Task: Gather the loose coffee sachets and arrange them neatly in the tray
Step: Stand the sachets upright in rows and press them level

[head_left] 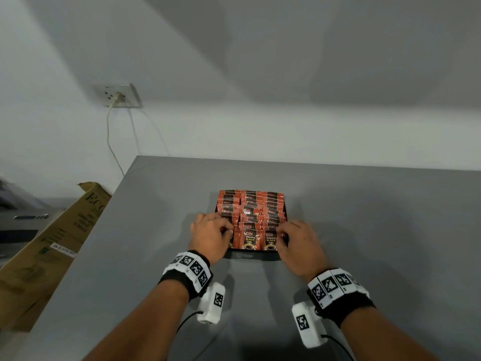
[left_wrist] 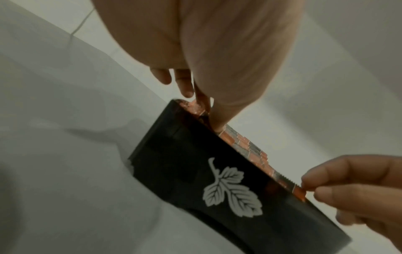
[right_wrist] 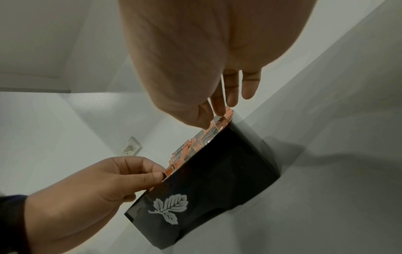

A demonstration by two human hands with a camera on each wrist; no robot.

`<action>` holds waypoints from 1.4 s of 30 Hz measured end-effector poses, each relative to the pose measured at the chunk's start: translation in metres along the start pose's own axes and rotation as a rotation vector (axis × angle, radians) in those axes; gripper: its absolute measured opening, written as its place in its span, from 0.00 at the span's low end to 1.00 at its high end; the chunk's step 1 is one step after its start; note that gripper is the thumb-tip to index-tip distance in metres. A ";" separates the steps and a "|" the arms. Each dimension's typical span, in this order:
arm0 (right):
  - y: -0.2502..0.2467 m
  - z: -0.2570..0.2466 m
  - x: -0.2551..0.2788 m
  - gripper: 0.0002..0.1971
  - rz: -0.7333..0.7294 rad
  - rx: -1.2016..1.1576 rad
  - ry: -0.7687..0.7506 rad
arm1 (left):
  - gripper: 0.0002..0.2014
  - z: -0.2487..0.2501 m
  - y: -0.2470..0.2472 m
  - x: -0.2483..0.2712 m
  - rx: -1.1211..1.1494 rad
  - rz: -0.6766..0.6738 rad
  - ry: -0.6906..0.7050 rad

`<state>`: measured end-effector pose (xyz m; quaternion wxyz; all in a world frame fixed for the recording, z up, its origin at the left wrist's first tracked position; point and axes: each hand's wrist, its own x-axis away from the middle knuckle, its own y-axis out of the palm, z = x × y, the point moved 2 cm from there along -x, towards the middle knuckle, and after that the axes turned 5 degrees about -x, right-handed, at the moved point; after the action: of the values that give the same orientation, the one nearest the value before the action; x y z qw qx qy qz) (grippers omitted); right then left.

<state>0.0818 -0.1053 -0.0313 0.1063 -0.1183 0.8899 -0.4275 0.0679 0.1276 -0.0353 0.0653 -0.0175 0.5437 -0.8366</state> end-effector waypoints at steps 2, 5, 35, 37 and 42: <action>0.004 -0.005 0.001 0.10 0.008 0.039 -0.052 | 0.06 -0.002 0.002 0.001 -0.054 0.013 0.000; 0.016 -0.022 -0.001 0.17 -0.024 0.120 -0.217 | 0.15 0.003 0.000 0.001 -0.066 0.074 0.037; 0.036 -0.022 -0.054 0.36 -0.234 0.360 0.026 | 0.31 0.017 0.020 -0.028 -0.216 -0.108 0.098; 0.038 -0.021 -0.055 0.37 -0.239 0.373 0.040 | 0.32 0.017 0.022 -0.030 -0.242 -0.141 0.096; 0.042 -0.019 -0.053 0.37 -0.254 0.377 0.032 | 0.32 0.016 0.025 -0.030 -0.248 -0.157 0.098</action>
<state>0.1219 -0.0498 -0.0476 0.0580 -0.2005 0.7738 -0.5980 0.1010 0.1069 -0.0503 -0.0297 -0.0271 0.6422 -0.7655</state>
